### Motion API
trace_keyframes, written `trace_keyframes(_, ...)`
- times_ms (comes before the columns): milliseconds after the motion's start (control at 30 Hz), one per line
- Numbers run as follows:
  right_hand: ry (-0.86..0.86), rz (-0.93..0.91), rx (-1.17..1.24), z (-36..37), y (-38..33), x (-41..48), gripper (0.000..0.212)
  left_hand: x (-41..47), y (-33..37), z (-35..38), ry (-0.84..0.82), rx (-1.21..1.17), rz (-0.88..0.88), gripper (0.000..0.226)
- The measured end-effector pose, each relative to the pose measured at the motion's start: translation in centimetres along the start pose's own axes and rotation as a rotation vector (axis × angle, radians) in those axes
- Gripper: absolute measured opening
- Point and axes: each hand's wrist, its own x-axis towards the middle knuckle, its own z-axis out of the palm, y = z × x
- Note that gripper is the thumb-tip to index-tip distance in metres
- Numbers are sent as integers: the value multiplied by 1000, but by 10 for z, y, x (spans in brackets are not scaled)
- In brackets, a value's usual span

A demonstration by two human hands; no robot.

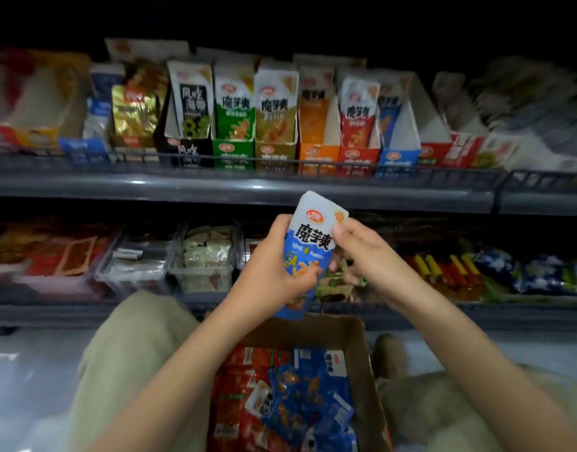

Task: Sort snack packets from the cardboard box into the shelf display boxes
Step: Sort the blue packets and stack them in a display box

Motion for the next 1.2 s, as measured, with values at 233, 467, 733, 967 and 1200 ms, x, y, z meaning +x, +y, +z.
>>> trace_keyframes(233,-50,-195,145,-65,-57,25,10,75,70,3,20,415,330,57)
trace_keyframes(467,273,-493,-12,-127,-76,78,23,155,63,45,213,536,475,78)
trace_keyframes(733,606,-831,-119,-182,-85,141,22,211,-1,110,358,904,441,82)
trace_keyframes(967,537,-691,285,-212,-53,189,17,226,-31,117,336,1098,740,46)
trace_keyframes(1200,511,-676,3,-222,-46,205,25,224,-34,118,356,1089,754,45)
